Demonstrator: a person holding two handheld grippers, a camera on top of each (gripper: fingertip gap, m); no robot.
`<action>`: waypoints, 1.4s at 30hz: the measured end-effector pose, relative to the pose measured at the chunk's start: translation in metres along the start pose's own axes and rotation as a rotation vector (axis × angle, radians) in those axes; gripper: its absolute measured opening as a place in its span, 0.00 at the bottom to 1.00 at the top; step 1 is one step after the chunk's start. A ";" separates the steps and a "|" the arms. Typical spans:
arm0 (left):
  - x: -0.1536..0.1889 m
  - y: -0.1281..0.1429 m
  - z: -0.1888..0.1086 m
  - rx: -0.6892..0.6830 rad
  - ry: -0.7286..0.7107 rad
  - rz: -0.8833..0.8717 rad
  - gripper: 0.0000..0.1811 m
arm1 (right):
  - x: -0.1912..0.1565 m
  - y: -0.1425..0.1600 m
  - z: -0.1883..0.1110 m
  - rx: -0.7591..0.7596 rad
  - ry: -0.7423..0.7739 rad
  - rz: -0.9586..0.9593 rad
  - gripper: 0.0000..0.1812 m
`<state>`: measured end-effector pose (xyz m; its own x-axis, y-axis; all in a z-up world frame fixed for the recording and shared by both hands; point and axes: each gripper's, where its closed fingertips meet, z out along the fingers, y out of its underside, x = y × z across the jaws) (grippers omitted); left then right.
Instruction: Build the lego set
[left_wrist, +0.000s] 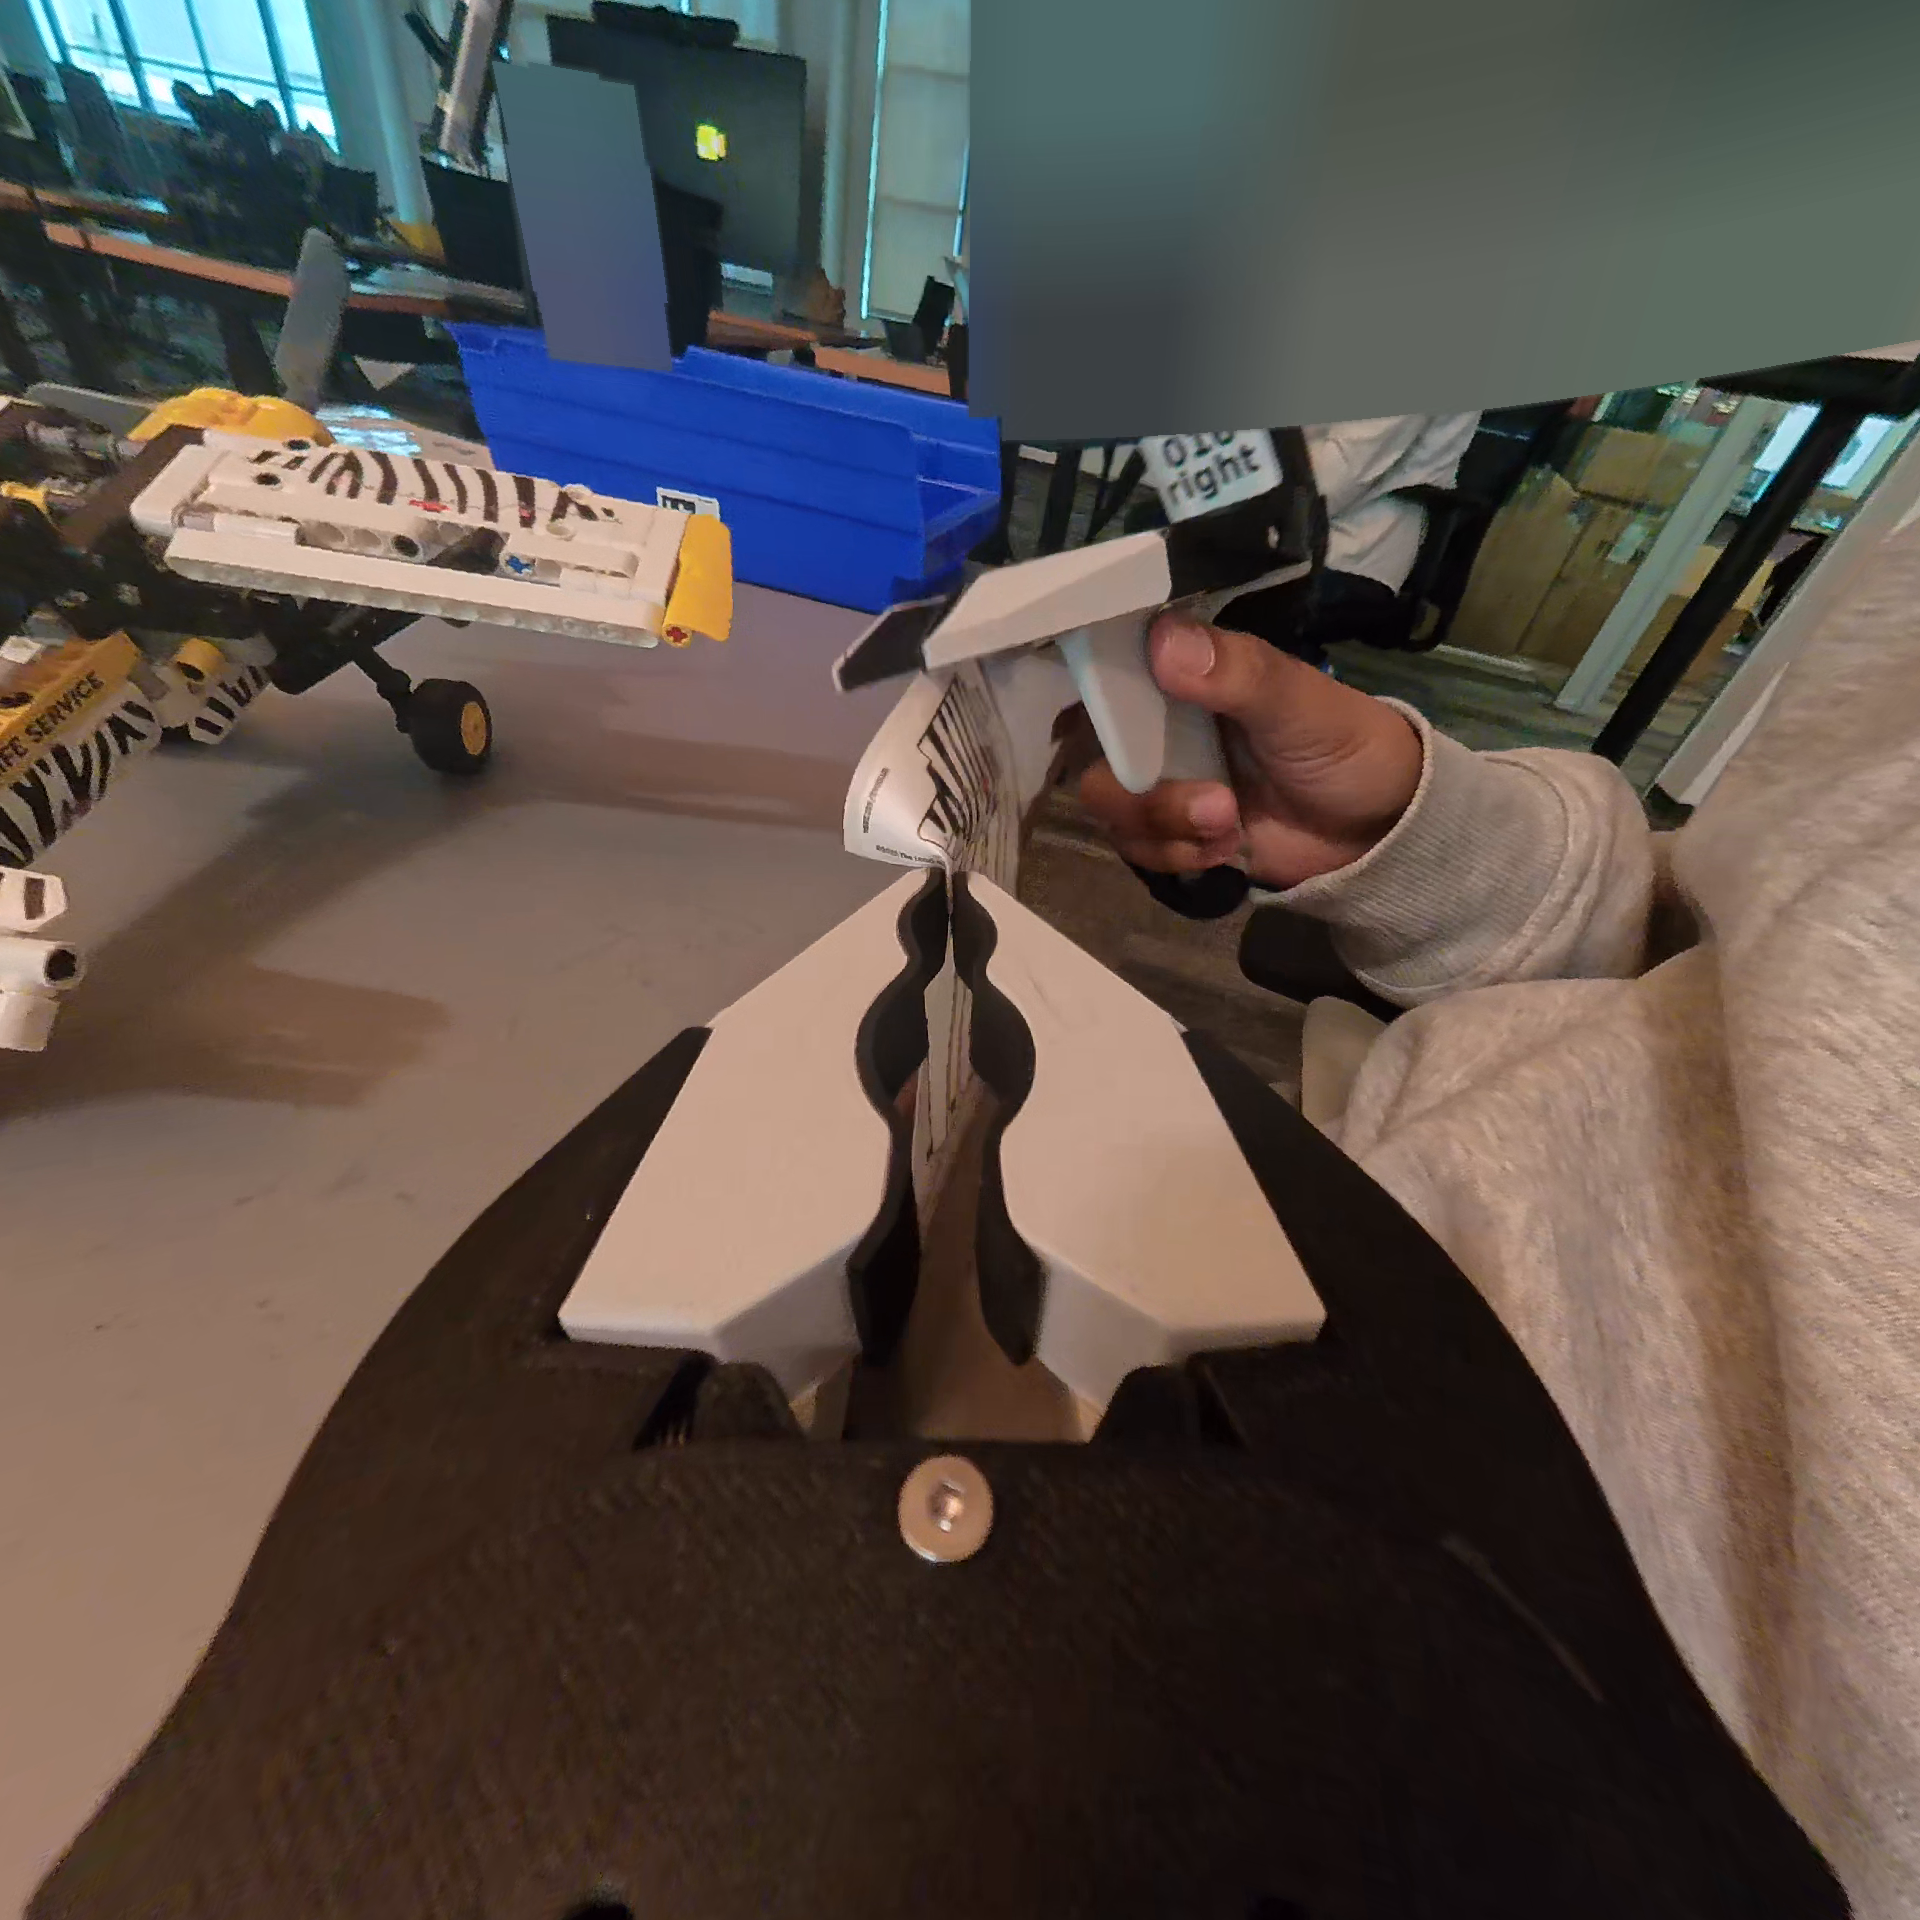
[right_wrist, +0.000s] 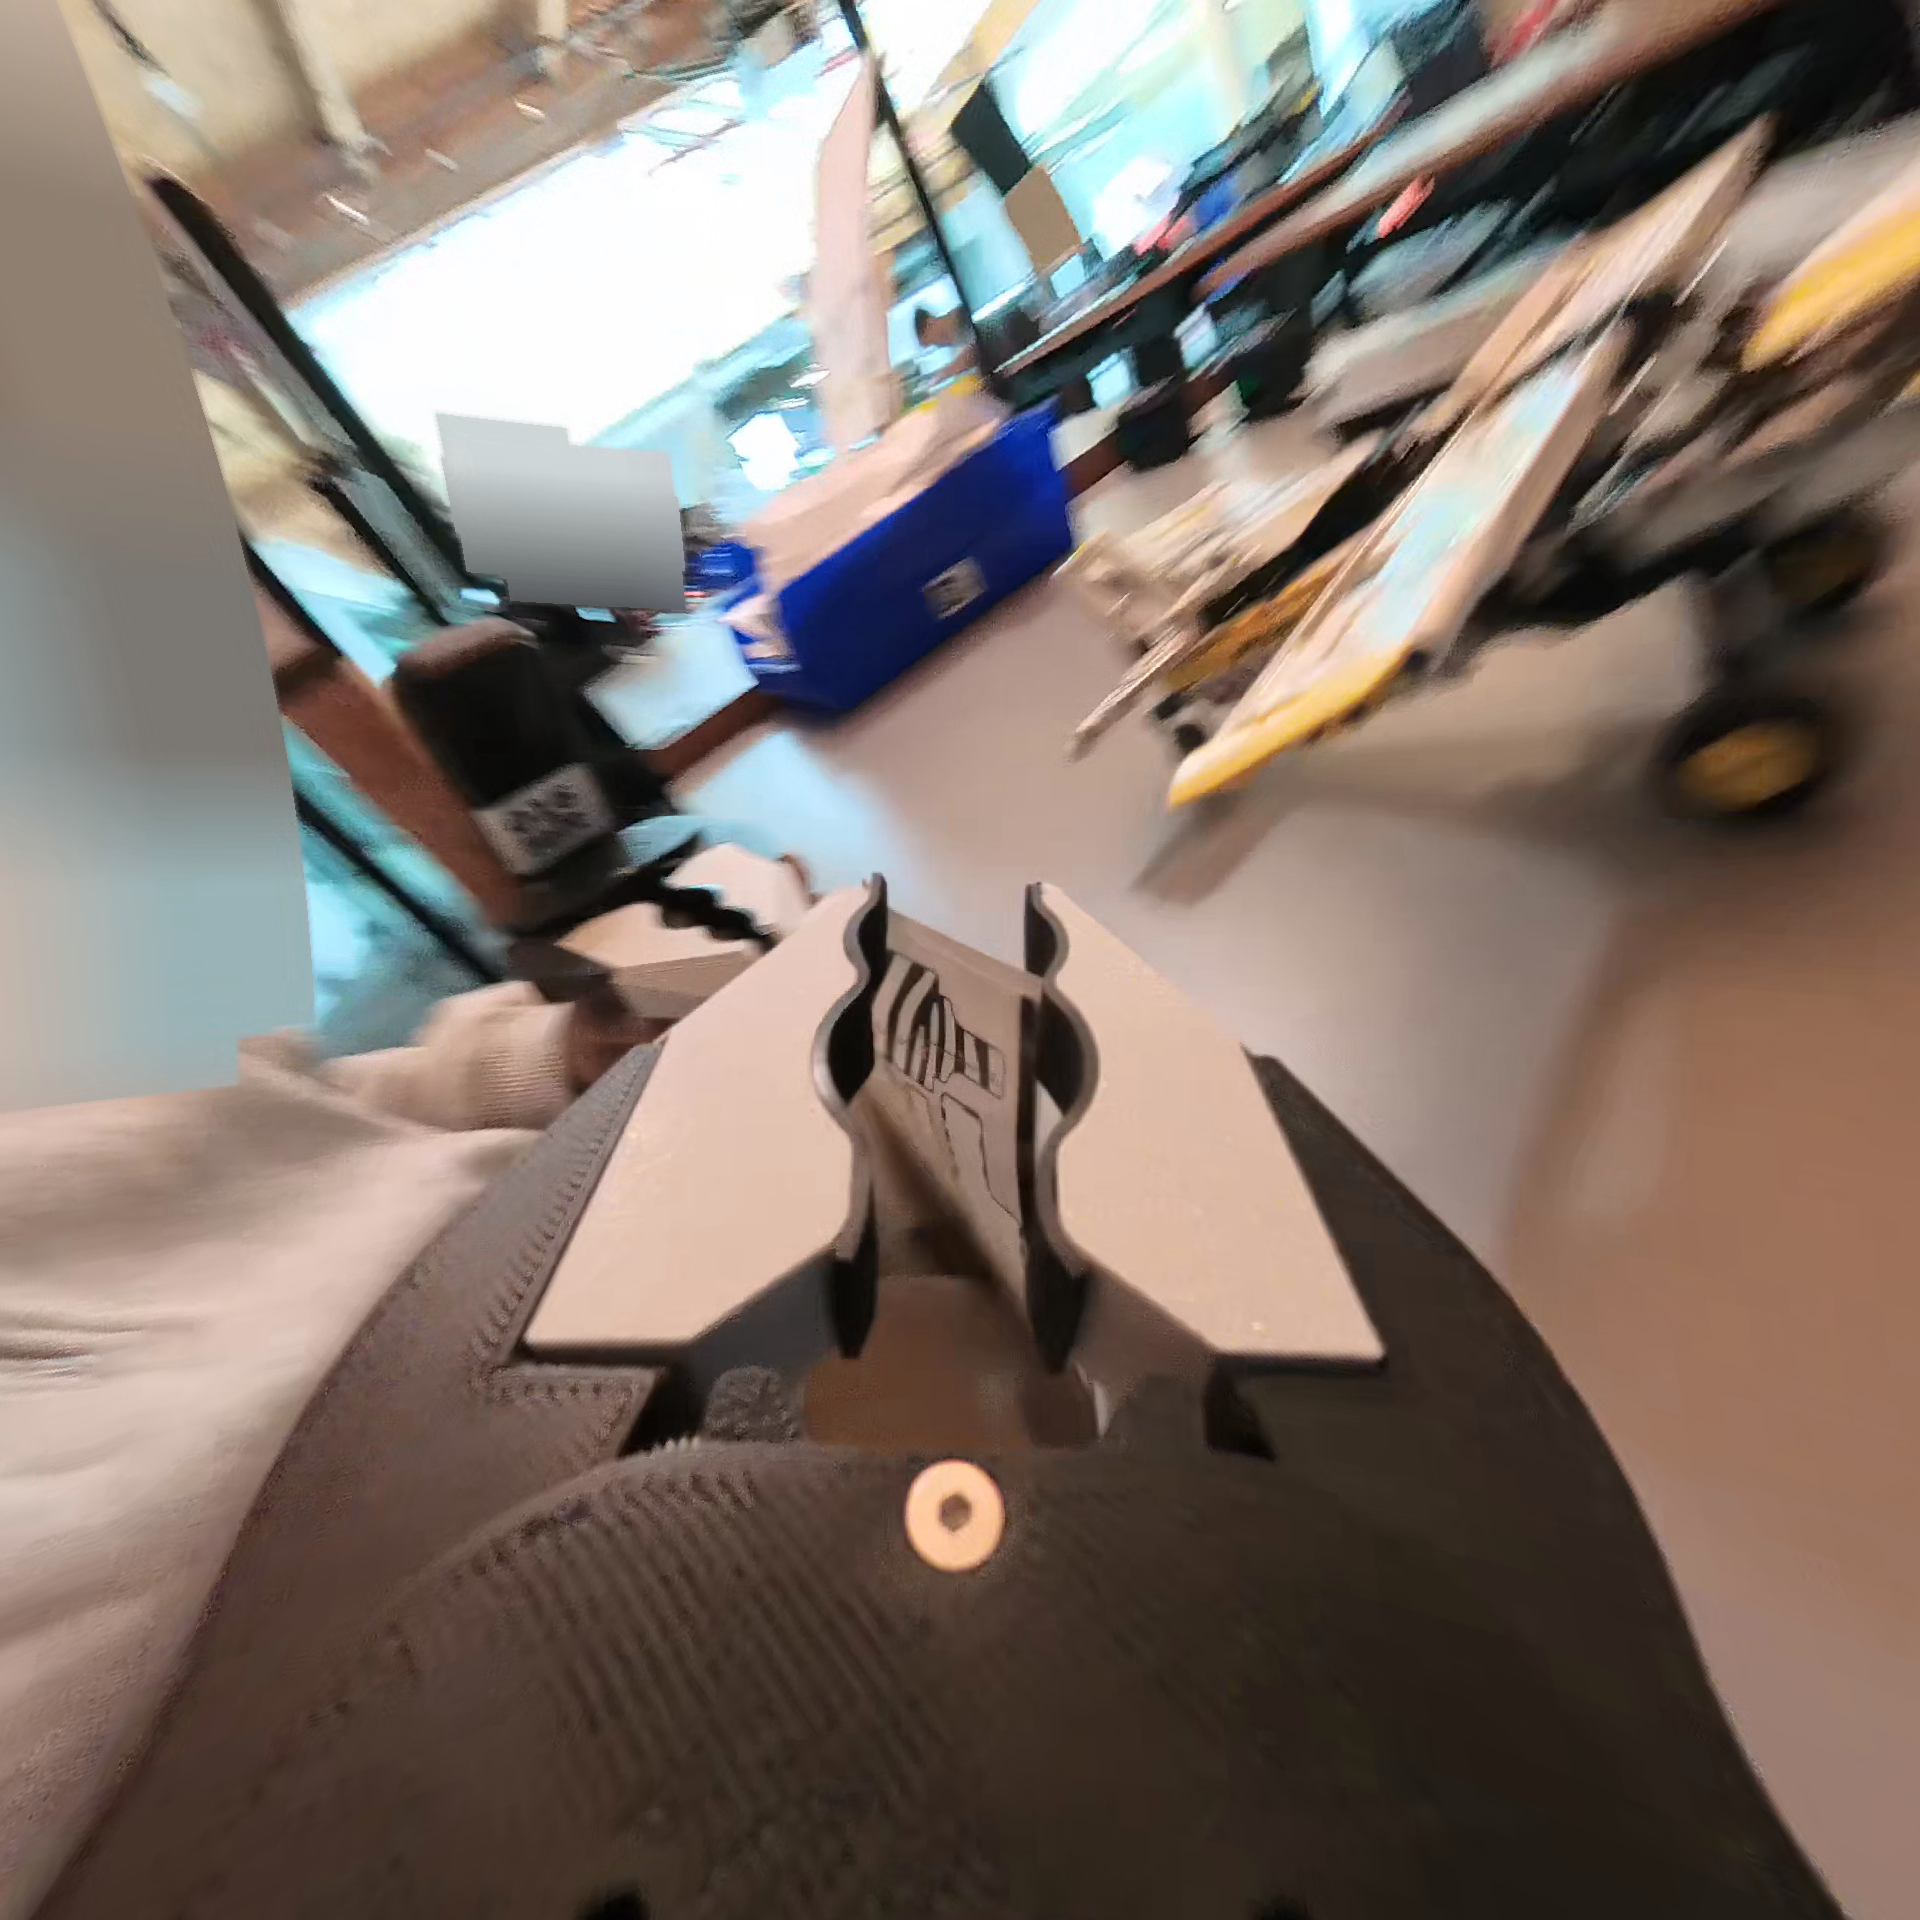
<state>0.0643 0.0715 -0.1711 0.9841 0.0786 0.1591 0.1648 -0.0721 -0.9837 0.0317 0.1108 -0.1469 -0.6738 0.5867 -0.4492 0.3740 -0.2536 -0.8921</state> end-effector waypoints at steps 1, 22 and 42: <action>0.000 0.001 0.000 -0.003 0.003 -0.008 0.00 | 0.002 -0.005 -0.003 0.017 0.044 -0.068 0.14; 0.000 0.012 0.004 -0.065 0.008 -0.011 0.00 | -0.042 0.046 0.022 -0.250 0.037 -0.673 0.12; 0.023 0.005 0.002 -0.017 0.056 0.233 0.00 | -0.059 0.039 0.008 -0.198 -0.210 -0.386 0.07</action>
<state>0.0876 0.0744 -0.1726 0.9978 0.0023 -0.0669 -0.0663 -0.0987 -0.9929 0.0809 0.0598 -0.1556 -0.8940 0.4356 -0.1052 0.1716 0.1159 -0.9783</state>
